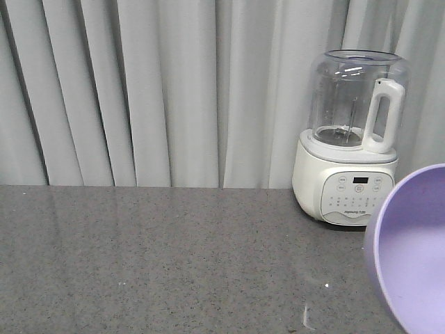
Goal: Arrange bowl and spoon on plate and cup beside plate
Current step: 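Lift the bowl and drive to the counter with the blue plate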
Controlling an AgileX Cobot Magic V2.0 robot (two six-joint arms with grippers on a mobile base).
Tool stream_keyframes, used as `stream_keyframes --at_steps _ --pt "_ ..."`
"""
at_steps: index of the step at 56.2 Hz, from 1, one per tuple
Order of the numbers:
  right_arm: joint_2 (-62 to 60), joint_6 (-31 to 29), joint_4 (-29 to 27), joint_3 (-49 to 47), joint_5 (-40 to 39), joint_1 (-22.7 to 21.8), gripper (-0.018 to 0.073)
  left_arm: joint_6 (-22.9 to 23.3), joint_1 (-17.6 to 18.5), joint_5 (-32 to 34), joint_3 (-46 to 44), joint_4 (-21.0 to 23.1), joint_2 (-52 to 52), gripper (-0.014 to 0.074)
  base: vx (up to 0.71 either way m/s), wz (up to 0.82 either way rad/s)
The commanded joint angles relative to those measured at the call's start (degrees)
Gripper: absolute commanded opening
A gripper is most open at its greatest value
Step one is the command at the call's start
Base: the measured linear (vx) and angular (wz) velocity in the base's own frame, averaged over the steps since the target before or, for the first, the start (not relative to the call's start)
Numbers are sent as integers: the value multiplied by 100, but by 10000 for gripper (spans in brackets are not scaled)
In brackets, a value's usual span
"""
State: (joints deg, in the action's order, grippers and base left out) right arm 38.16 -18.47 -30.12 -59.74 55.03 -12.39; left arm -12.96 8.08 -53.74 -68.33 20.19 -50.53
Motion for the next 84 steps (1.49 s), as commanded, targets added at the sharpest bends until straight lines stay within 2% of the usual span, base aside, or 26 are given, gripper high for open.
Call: stream_keyframes --at_steps 1,37,84 --pt "16 -34 -155 -161 -441 2 -9 7 31 450 -157 181 36 -3 0 0" --pt "24 -34 -148 -161 -446 2 -9 7 31 450 -157 181 36 -3 -3 -14" --pt "25 -34 -148 -161 -445 2 -9 7 31 450 -157 181 36 -3 -7 -68"
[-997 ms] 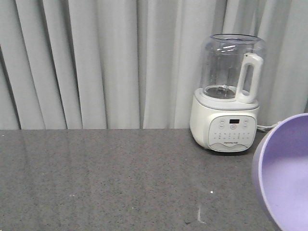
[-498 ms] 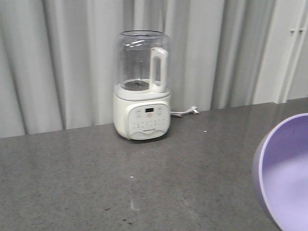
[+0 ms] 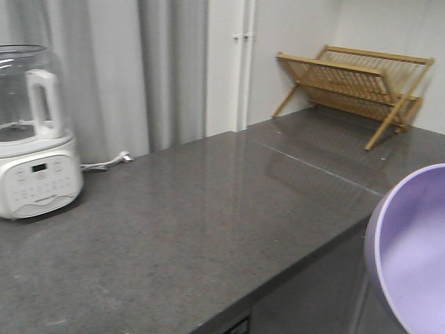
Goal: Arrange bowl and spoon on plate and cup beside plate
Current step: 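Lift the bowl and drive to the counter with the blue plate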
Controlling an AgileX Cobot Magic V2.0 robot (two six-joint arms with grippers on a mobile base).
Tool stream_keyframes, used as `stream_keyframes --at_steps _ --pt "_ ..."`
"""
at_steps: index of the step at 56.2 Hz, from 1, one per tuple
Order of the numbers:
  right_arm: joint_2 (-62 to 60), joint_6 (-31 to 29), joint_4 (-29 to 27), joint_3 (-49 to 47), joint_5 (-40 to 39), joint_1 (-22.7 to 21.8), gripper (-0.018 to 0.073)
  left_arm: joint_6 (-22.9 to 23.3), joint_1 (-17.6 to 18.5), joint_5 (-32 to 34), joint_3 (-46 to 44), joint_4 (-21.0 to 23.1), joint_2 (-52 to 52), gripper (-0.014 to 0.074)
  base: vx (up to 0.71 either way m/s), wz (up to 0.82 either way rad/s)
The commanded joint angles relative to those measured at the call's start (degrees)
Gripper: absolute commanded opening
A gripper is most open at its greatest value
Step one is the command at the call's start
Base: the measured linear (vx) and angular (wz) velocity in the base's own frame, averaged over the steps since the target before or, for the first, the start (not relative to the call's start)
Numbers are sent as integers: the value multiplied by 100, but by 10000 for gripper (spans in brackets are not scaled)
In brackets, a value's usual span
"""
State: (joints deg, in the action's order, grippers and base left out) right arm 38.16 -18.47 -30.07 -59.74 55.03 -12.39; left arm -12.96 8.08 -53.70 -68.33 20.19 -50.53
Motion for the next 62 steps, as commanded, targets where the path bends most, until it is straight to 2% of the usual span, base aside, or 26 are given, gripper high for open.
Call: stream_keyframes --at_steps 1,29,62 --pt "25 -34 -154 -161 -445 2 -9 7 31 446 -157 181 36 -3 0 -81" --pt "25 -34 -154 -161 -439 2 -9 7 31 446 -157 181 36 -3 5 -71" --pt "25 -34 -154 -161 -440 2 -9 7 31 446 -157 181 36 -3 18 -59"
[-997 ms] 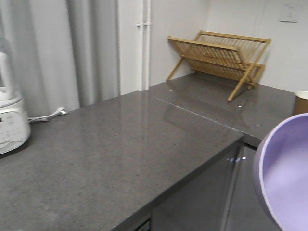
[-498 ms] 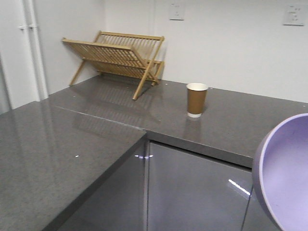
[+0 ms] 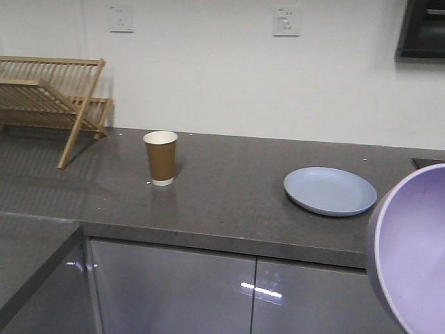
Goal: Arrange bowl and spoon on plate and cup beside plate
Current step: 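Lift the bowl and drive to the counter with the blue plate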
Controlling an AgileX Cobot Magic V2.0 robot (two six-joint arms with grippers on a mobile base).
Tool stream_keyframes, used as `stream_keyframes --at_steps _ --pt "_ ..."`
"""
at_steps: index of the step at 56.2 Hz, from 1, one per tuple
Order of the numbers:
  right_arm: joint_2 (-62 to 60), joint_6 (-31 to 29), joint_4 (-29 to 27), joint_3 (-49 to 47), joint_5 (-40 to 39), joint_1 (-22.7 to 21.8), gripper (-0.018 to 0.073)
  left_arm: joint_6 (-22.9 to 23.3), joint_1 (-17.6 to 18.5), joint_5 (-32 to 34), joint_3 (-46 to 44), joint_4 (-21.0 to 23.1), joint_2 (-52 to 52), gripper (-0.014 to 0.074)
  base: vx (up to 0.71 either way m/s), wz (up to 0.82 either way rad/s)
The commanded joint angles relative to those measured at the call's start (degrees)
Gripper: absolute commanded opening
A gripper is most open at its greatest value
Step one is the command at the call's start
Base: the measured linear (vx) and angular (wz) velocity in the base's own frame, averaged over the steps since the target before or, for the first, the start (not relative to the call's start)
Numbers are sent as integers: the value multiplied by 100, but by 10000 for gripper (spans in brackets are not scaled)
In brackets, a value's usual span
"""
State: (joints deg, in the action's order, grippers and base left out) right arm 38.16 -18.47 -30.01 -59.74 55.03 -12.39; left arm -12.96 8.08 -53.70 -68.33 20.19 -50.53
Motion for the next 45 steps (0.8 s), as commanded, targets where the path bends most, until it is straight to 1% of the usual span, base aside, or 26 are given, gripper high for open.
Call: stream_keyframes --at_steps 1,12,22,45 --pt "25 -34 -159 -161 -440 2 -9 7 31 446 -157 181 36 -3 23 -51" --pt "25 -34 -159 -161 -440 2 -9 7 31 446 -157 181 36 -3 24 -44" --pt "25 -34 -159 -161 -440 2 -9 7 31 446 -157 176 36 -3 27 -28" --pt "25 -34 -159 -161 -431 2 -9 7 31 446 -157 176 36 -3 32 -4"
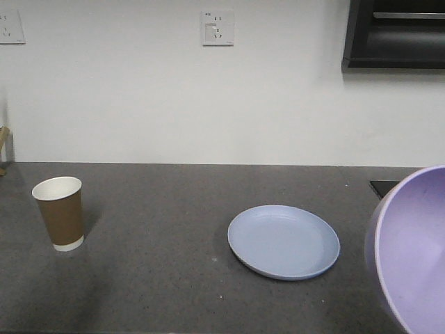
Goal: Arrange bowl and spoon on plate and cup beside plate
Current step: 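Lift the bowl and drive to the counter with the blue plate, then lower the lavender bowl onto the blue plate and open the right gripper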
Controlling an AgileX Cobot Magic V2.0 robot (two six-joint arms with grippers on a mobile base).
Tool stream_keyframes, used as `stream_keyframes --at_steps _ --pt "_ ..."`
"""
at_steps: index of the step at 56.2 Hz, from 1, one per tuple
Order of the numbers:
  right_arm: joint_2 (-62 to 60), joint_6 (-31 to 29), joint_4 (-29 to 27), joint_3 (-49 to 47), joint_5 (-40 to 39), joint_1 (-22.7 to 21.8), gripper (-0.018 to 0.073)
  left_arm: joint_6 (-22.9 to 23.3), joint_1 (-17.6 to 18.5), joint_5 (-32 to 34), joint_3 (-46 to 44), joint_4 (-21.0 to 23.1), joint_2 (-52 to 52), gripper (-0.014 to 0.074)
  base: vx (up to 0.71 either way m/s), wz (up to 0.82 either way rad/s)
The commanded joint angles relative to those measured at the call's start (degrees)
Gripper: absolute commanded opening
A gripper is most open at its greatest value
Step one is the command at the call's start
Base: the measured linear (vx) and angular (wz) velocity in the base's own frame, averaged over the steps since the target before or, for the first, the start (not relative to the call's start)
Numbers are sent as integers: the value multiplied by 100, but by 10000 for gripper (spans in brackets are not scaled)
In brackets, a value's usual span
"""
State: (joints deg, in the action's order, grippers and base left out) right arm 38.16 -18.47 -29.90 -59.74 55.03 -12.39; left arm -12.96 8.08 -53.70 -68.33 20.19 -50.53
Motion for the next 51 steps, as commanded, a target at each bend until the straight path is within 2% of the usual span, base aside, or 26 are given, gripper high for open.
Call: stream_keyframes --at_steps 1,29,51 --pt "25 -34 -170 -161 -431 2 -9 7 31 446 -157 176 36 -3 34 4" --pt "25 -34 -170 -161 -402 2 -9 7 31 446 -157 180 -3 -3 30 2" --pt "25 -34 -170 -161 -402 2 -9 7 31 446 -157 180 -3 -3 8 -3"
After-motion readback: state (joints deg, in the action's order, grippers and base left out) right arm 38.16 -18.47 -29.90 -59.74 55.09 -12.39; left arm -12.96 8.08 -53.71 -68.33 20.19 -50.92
